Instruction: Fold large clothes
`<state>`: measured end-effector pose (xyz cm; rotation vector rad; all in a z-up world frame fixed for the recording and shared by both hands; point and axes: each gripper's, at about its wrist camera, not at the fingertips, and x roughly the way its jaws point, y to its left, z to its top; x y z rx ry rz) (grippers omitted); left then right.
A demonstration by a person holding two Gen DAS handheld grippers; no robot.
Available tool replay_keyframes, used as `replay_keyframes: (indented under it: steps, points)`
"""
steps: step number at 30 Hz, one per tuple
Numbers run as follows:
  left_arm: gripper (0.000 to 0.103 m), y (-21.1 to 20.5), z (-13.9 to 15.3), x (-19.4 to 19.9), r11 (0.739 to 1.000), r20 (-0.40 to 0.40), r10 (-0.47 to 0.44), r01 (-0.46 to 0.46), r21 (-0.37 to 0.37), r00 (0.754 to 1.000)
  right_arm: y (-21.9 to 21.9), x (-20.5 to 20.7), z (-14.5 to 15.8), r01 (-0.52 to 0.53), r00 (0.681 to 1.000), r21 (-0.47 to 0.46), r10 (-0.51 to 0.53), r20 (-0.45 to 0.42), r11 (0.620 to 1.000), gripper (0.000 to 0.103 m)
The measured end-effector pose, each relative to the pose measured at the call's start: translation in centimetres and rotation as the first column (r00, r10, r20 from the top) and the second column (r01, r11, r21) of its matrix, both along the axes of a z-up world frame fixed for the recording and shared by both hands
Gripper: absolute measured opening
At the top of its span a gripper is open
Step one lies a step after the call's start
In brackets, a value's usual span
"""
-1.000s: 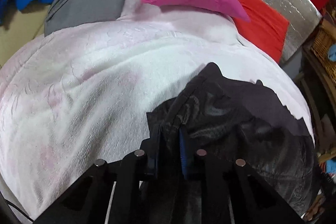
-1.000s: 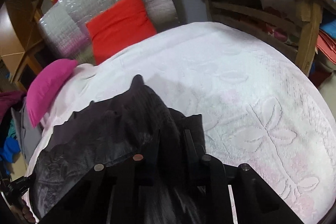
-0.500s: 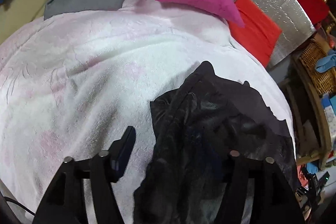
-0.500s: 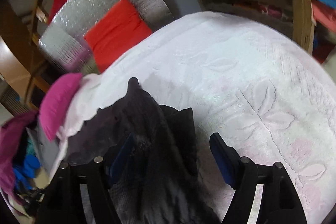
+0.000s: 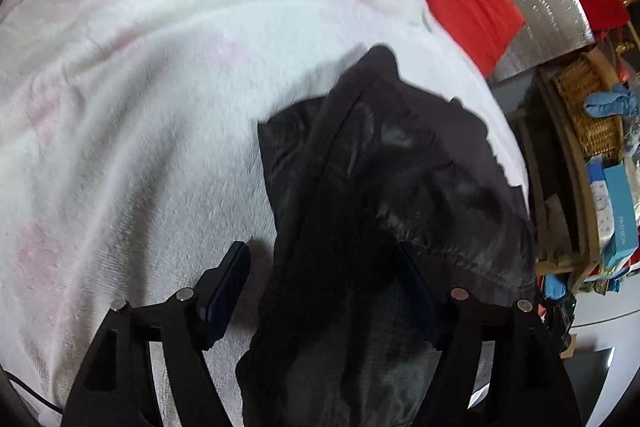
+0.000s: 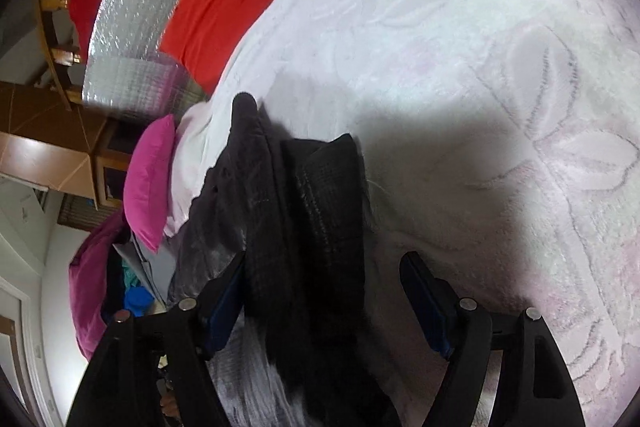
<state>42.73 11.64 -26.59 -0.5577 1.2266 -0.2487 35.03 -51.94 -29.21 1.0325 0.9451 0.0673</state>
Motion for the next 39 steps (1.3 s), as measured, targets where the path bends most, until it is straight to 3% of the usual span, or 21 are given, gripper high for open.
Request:
replay_keyframes:
  steps: [6, 10, 12, 16, 17, 18, 22, 25, 28, 31, 35, 39]
  points:
    - [0.079, 0.1, -0.8, 0.0, 0.995, -0.026, -0.017, 0.014, -0.101, 1.0, 0.4, -0.2, 0.0, -0.033, 0.999, -0.003, 0.033, 0.004, 0.999, 0.079]
    - [0.079, -0.8, -1.0, 0.1, 0.976, -0.032, -0.063, 0.055, -0.212, 0.998, 1.7, 0.4, -0.7, -0.102, 0.995, 0.114, 0.101, 0.017, 0.988, 0.079]
    - [0.079, -1.3, -1.0, 0.1, 0.972, -0.031, -0.065, 0.056, -0.229, 0.997, 2.9, 0.9, -0.1, -0.13, 0.991, 0.044, 0.13, 0.011, 0.991, 0.079]
    - [0.079, -1.8, -0.9, 0.3, 0.963, -0.025, -0.035, 0.027, -0.268, 0.999, 4.3, 1.5, 0.4, -0.128, 0.992, 0.001, 0.128, 0.017, 0.992, 0.076]
    - [0.079, -1.9, -0.8, 0.4, 0.963, -0.017, -0.028, 0.023, -0.267, 0.999, 4.3, 1.5, 0.6, -0.126, 0.992, -0.007, 0.126, 0.026, 0.992, 0.069]
    - [0.074, -2.1, -0.6, 0.5, 0.966, -0.007, -0.018, 0.015, -0.259, 1.0, 4.5, 1.5, 0.6, -0.126, 0.992, -0.001, 0.126, 0.031, 0.992, 0.055]
    - [0.047, -2.5, -0.1, 1.0, 0.977, 0.03, 0.032, -0.025, -0.211, 0.999, 5.3, 1.8, 1.9, -0.1, 0.993, -0.082, 0.105, 0.057, 0.992, 0.039]
    - [0.035, -2.0, -0.1, 1.6, 0.975, 0.034, 0.088, -0.079, -0.209, 0.996, 5.4, 2.2, 2.9, -0.075, 0.993, -0.118, 0.085, 0.082, 0.99, 0.034]
    - [0.032, -2.0, 0.8, 2.3, 0.976, 0.079, 0.113, -0.096, -0.195, 0.99, 6.0, 2.8, 4.0, -0.055, 0.992, -0.173, 0.074, 0.106, 0.983, 0.033]
    - [0.031, -2.3, 1.5, 3.2, 0.981, 0.118, 0.126, -0.106, -0.162, 0.985, 6.5, 3.8, 4.8, -0.025, 0.989, -0.199, 0.054, 0.139, 0.98, 0.033]
    - [0.031, -2.3, 0.9, 4.8, 0.976, 0.122, 0.157, -0.134, -0.173, 0.98, 6.6, 5.1, 5.3, 0.022, 0.983, -0.21, 0.017, 0.183, 0.977, 0.032]
    - [0.033, -2.4, -0.3, 5.7, 0.981, 0.114, 0.155, -0.14, -0.131, 0.981, 6.1, 6.7, 3.5, 0.055, 0.988, -0.195, -0.024, 0.155, 0.979, 0.032]
